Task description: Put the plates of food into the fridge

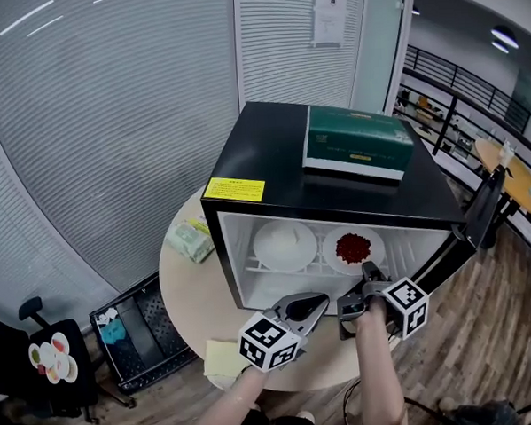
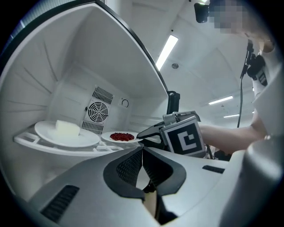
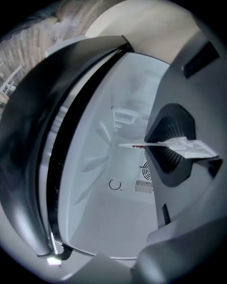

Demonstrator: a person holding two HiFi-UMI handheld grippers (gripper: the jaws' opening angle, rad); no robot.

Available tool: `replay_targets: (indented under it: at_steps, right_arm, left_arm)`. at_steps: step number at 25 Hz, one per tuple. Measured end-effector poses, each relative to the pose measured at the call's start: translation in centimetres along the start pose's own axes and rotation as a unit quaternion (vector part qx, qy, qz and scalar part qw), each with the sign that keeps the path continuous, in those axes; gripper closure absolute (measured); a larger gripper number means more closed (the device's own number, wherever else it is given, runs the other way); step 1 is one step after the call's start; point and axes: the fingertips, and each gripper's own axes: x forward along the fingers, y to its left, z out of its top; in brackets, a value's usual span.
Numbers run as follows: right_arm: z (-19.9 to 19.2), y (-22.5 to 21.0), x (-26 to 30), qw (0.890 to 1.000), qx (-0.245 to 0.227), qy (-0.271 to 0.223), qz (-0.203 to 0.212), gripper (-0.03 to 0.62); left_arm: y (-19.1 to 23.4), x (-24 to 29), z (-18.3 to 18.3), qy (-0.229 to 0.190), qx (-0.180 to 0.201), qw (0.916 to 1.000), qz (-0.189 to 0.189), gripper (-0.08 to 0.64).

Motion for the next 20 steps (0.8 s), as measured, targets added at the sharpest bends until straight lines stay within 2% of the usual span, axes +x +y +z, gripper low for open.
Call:
replay_targets:
  at_steps: [4, 6, 8, 13, 17, 20]
  right_arm:
    - [0.3, 1.0, 1.1, 0.994, -0.11, 0.0, -0.011, 0.574]
    - [0.4, 1.2, 1.3, 0.984, -0.176, 0.004, -0.029, 0.565]
    - [0.4, 1.6, 1.4, 0.969, -0.243, 0.003, -0.044, 0.557]
    - [0.2, 2.4, 1.4, 0.911, -0.408, -0.003, -0.068, 0.465]
    - [-0.3, 2.3, 1.3, 0.871, -0.484, 0.004, -0.088, 0.399]
    - [-0.5, 1.9, 1.4, 0.834, -0.541, 0.022, -0.104, 0.353]
  left_arm:
    - [0.5, -0.9, -0.1, -0.002, -0.007, 1.0, 0.006, 0.555]
    - [0.7, -1.1, -0.1, -0.004, -0.008, 0.9999, 0.006, 0.555]
    - [0.7, -1.2, -0.1, -0.005, -0.009, 0.9999, 0.004, 0.555]
    - [0.0, -1.2, -0.5, -0.002, -0.009, 0.9999, -0.011, 0.555]
    - [-0.4, -1.3, -0.7, 0.0, -0.011, 0.9997, -0.021, 0.555]
    - [-0.4, -1.3, -0.6, -0.002, -0.013, 0.9996, -0.024, 0.555]
